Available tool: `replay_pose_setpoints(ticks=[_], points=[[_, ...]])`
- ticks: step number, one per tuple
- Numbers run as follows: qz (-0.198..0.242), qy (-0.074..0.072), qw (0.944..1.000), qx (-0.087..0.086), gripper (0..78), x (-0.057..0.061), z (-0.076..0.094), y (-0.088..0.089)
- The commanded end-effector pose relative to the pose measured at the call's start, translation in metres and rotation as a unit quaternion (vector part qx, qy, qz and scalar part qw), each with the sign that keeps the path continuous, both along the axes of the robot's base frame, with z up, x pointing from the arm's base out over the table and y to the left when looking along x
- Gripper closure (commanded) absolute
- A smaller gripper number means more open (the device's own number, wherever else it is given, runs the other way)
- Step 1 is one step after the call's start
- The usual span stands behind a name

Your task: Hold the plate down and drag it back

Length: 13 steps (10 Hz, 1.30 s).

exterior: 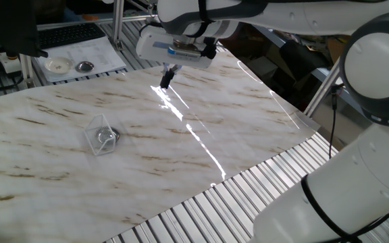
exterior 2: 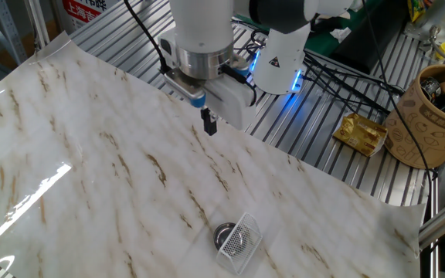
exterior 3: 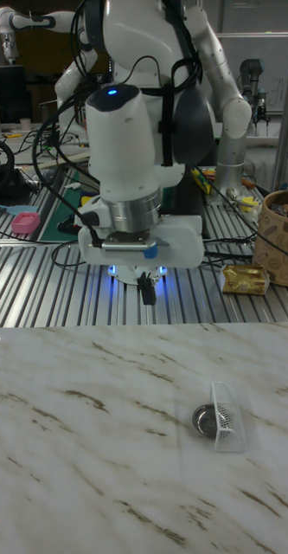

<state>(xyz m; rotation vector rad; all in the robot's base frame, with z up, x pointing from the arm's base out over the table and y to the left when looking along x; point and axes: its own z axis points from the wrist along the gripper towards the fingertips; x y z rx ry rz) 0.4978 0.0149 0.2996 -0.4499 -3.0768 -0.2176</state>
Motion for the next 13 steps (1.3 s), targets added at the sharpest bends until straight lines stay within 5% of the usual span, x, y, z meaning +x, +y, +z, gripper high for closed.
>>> replay_pose_setpoints(ticks=[1, 13], points=[[-0.007, 0.005, 0.9999, 0.008, 77.6, -0.002, 0.005, 0.017], [-0.021, 0.003, 0.9998, 0.008, 77.6, -0.012, -0.001, 0.053]])
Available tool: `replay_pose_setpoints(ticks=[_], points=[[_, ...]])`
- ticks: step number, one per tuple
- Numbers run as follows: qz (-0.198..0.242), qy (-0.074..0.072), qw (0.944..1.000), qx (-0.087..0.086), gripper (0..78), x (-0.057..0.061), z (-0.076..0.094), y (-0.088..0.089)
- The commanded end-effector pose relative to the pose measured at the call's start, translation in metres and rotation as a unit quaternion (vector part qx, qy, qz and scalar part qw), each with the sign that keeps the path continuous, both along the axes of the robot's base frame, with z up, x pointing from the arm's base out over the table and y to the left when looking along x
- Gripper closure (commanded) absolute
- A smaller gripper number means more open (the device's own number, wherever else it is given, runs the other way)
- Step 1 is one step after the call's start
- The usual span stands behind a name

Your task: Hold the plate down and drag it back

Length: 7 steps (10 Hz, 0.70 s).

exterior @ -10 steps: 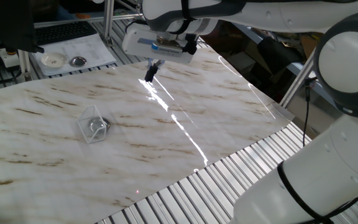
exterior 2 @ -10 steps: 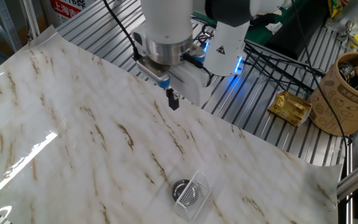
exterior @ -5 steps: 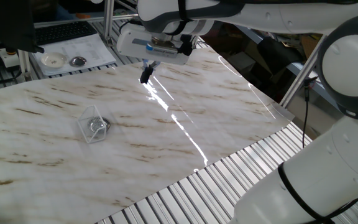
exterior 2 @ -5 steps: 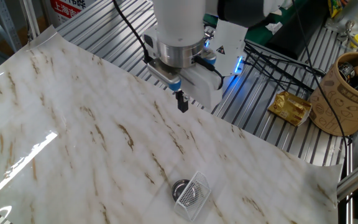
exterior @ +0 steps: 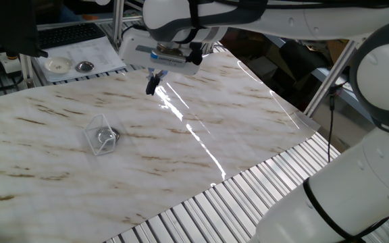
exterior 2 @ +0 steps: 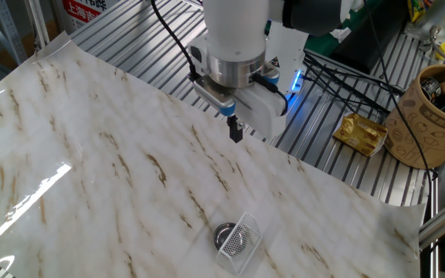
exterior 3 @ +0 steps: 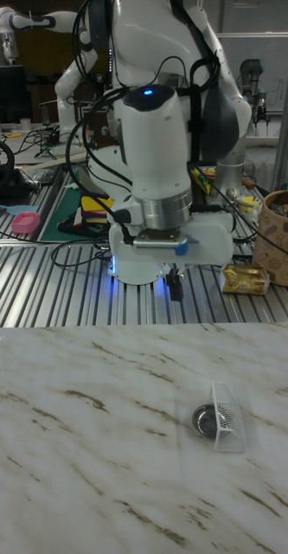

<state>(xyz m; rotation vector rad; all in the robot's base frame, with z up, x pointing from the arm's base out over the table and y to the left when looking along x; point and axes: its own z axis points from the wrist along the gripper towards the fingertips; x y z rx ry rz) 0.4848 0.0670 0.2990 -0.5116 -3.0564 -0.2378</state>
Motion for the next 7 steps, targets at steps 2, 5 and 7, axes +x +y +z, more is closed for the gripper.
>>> replay_pose_setpoints(ticks=[2, 5, 7], points=[[-0.003, -0.002, 1.0, 0.001, 77.6, 0.0021, -0.0017, 0.0006], [-0.004, -0.005, 1.0, 0.002, 77.6, 0.0026, -0.0017, 0.0009], [-0.005, -0.005, 1.0, 0.002, 77.6, 0.0024, -0.0014, 0.0017]])
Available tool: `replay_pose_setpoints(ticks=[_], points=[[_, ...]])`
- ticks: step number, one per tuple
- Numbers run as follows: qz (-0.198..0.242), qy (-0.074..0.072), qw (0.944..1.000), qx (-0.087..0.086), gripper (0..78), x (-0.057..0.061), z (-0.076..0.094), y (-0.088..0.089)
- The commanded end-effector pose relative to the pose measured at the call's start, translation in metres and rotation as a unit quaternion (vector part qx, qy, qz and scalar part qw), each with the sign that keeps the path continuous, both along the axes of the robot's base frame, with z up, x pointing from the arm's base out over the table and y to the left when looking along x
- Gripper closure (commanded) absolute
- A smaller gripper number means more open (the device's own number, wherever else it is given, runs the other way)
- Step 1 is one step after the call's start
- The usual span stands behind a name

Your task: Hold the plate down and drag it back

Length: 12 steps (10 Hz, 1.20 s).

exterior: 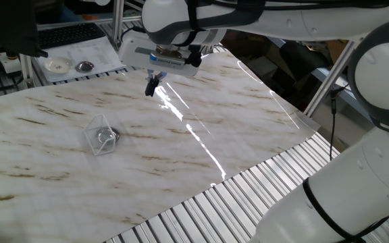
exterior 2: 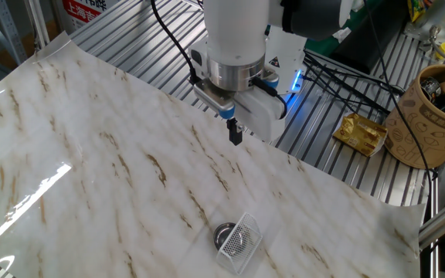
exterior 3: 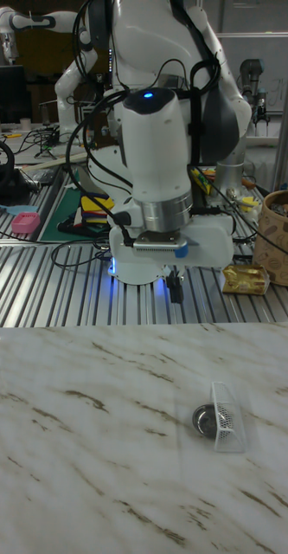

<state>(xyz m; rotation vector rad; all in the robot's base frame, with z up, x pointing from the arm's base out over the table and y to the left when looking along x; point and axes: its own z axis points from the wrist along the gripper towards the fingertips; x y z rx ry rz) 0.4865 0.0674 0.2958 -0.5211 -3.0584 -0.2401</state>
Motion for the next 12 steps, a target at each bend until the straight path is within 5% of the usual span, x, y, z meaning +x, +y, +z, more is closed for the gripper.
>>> replay_pose_setpoints(ticks=[1, 12], points=[[-0.005, -0.002, 1.0, 0.001, 77.6, 0.0006, 0.0016, 0.0012], [-0.013, -0.007, 0.9999, -0.003, 77.6, -0.0016, -0.0033, 0.0043]])
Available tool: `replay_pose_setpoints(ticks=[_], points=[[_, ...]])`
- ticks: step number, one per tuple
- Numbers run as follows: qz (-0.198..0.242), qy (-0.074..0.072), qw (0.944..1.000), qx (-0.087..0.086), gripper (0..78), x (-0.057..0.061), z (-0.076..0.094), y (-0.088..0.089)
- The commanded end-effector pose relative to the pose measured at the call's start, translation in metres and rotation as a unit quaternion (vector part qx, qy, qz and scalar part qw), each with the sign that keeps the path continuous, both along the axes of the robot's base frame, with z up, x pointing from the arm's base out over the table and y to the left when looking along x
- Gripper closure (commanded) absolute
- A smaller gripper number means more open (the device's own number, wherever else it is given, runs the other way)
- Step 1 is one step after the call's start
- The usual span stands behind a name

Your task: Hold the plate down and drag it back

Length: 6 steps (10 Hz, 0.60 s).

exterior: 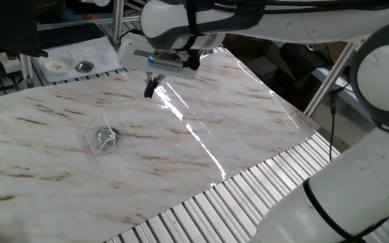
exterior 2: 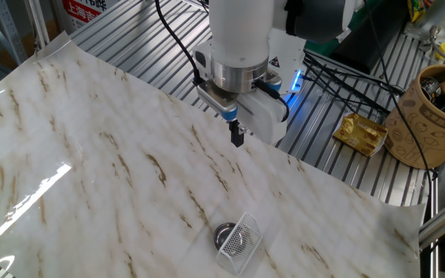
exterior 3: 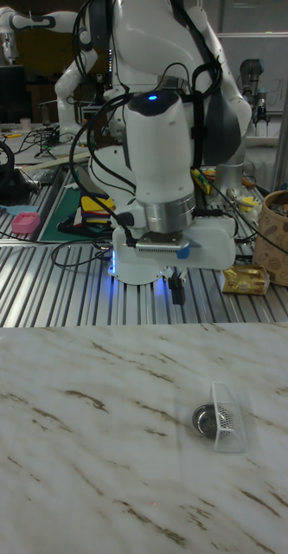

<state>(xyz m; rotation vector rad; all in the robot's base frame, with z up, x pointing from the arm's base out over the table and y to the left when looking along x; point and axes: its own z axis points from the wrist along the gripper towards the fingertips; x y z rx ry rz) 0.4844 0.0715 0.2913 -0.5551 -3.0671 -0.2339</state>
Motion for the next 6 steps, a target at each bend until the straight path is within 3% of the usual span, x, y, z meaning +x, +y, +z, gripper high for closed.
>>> replay_pose_setpoints(ticks=[1, 6], points=[[-0.005, -0.001, 1.0, 0.0, 77.6, 0.0003, 0.0013, 0.0005], [-0.007, -0.006, 1.0, -0.003, 77.6, 0.0013, 0.0016, 0.0011]])
